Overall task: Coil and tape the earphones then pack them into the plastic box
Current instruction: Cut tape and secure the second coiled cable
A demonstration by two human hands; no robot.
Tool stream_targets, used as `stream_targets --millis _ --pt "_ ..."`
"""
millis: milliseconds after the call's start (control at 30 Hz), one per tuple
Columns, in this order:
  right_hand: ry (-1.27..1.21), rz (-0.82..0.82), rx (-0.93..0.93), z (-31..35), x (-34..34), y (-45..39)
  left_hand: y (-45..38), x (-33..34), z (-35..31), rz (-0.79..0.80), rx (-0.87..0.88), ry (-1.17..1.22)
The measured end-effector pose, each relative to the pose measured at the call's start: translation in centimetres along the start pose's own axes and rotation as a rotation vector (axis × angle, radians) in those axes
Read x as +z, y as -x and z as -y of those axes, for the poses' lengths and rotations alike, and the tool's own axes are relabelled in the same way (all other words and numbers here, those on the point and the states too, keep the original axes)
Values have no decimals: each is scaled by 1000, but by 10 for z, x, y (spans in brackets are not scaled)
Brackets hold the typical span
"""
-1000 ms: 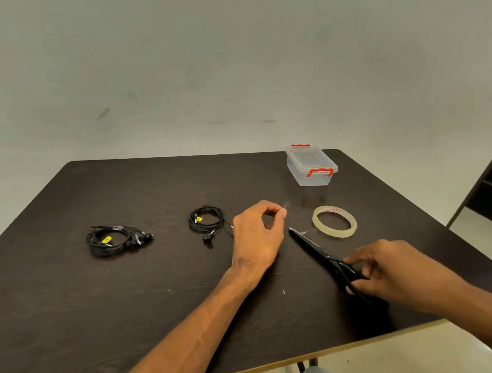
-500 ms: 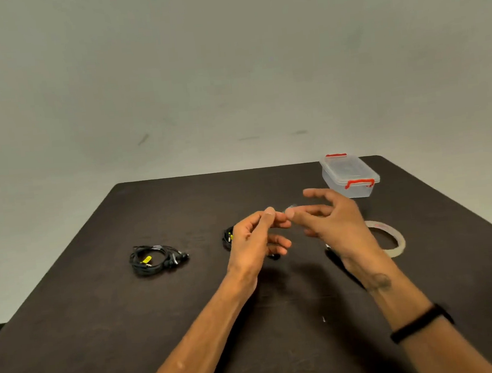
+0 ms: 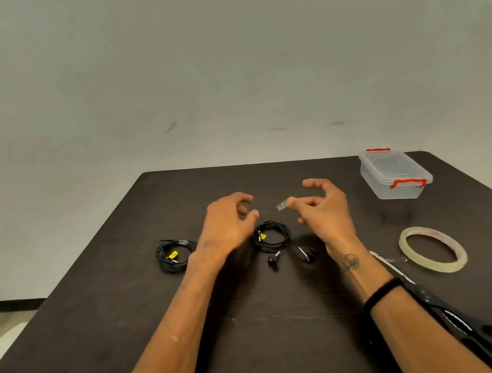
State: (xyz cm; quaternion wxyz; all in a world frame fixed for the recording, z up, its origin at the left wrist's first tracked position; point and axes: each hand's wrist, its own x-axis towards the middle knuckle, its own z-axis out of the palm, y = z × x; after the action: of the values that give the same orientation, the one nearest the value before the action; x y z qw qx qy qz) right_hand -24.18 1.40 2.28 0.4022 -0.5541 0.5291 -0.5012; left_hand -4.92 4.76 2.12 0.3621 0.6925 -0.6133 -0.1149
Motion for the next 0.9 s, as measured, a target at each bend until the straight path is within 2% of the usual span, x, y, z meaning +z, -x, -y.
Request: stream_targets --millis 67,133,200,400,533,700,900 --pt "-27 29 11 -10 1 -4 -7 8 -1 221 139 -173" --pt "-26 54 13 -15 0 -6 -14 18 -4 362 204 -299" --pt "24 48 -14 -20 -2 -8 -17 24 -3 378 249 -334" --pt "21 52 -7 -27 -1 -7 -9 27 3 250 285 -226" --pt "-208 139 54 -20 -2 -3 -4 21 2 156 201 70" --pt "-515 280 150 -9 -4 4 -3 18 1 132 75 486" --pt "-419 227 62 -3 -3 3 1 16 -9 100 -97 907"
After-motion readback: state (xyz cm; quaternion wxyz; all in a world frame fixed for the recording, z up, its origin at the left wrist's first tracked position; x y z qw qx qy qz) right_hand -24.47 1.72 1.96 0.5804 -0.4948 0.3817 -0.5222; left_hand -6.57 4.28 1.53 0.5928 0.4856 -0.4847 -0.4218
